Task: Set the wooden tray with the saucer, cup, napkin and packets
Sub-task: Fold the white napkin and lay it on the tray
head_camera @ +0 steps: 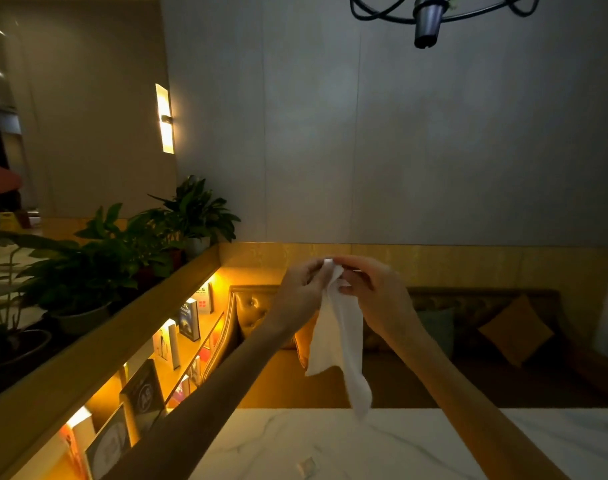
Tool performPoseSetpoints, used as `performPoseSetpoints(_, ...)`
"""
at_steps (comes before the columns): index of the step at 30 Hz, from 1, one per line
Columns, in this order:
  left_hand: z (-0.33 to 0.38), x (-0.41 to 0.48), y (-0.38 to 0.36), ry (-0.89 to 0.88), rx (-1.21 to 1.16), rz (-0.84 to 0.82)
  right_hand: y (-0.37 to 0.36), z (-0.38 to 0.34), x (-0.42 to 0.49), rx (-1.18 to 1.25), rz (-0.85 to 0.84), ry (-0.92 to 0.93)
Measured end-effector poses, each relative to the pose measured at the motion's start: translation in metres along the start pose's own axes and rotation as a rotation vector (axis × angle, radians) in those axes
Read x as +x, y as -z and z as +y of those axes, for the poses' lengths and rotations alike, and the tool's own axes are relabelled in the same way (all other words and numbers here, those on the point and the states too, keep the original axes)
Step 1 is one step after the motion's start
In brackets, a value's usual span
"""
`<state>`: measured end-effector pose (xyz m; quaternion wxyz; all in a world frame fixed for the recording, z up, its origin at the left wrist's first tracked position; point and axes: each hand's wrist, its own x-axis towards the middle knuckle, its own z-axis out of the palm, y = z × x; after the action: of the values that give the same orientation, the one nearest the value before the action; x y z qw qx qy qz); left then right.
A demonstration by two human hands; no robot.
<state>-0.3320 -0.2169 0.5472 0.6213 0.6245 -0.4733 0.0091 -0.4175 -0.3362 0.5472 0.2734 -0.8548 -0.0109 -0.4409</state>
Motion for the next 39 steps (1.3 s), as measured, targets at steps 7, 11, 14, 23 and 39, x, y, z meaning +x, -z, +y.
performPoseSetpoints(7,0.014,-0.016,0.009,0.059,-0.214,-0.16,0.008,-0.001,0.002,-0.05,0.12,0.14)
performPoseSetpoints(11,0.017,-0.018,0.015,-0.005,-0.236,-0.148,0.008,-0.009,0.001,-0.019,0.126,0.174)
performPoseSetpoints(14,0.016,-0.018,0.019,-0.038,-0.197,-0.128,0.006,-0.01,0.0,-0.052,0.131,0.173)
performPoseSetpoints(23,0.004,-0.02,0.044,-0.107,-0.045,0.007,0.019,0.021,-0.005,0.335,-0.312,-0.099)
performPoseSetpoints(39,-0.032,-0.026,0.052,0.405,-0.675,0.04,-0.015,0.031,0.004,0.782,-0.085,-0.422)
